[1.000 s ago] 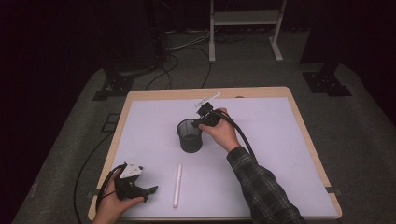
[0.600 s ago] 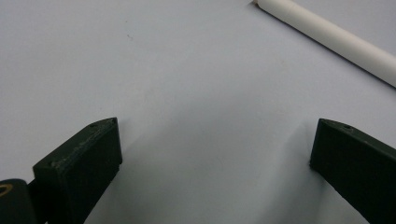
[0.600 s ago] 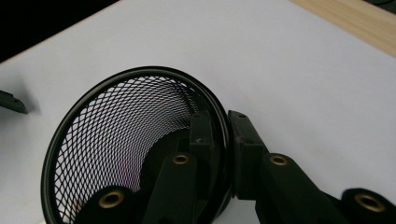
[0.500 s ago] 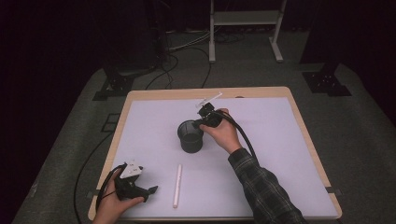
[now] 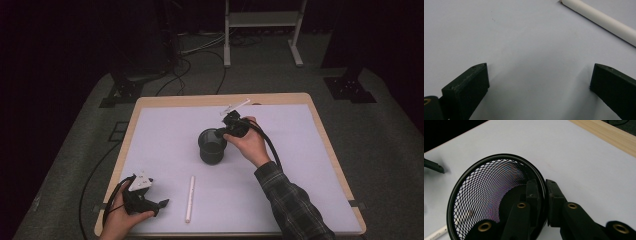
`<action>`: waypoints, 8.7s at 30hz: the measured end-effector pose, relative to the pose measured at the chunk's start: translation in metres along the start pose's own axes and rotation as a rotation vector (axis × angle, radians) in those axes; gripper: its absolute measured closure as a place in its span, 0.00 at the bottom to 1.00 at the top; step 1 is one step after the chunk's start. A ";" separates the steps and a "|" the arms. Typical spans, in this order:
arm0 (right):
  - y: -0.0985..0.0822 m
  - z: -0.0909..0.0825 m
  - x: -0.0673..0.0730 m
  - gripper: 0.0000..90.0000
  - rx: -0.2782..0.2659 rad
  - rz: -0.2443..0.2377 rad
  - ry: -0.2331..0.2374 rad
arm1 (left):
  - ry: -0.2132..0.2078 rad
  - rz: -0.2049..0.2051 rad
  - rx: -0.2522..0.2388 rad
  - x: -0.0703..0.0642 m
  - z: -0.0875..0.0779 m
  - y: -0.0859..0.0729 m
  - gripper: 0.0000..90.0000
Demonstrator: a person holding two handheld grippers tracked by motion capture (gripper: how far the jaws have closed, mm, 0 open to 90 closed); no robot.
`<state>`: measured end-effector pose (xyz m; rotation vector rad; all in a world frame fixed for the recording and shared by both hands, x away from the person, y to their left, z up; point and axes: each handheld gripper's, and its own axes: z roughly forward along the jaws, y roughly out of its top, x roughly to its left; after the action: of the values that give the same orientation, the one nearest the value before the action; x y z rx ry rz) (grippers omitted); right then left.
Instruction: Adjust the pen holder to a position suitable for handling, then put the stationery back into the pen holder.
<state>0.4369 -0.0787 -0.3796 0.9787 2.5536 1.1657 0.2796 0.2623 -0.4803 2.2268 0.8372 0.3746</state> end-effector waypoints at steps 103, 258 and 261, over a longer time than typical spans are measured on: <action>-0.115 -0.127 -0.010 0.31 -0.142 0.034 -0.044 | 0.001 -0.007 -0.006 -0.001 0.000 0.000 0.01; -0.254 -0.123 -0.031 0.16 -0.016 0.135 -0.290 | -0.055 0.037 0.386 -0.039 0.067 0.120 0.81; -0.254 -0.123 -0.031 0.16 -0.016 0.136 -0.290 | -0.050 0.028 0.426 -0.039 0.070 0.125 0.83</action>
<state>0.2852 -0.2954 -0.4832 1.2338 2.2779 0.9901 0.3412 0.1334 -0.4406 2.6288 0.9263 0.1608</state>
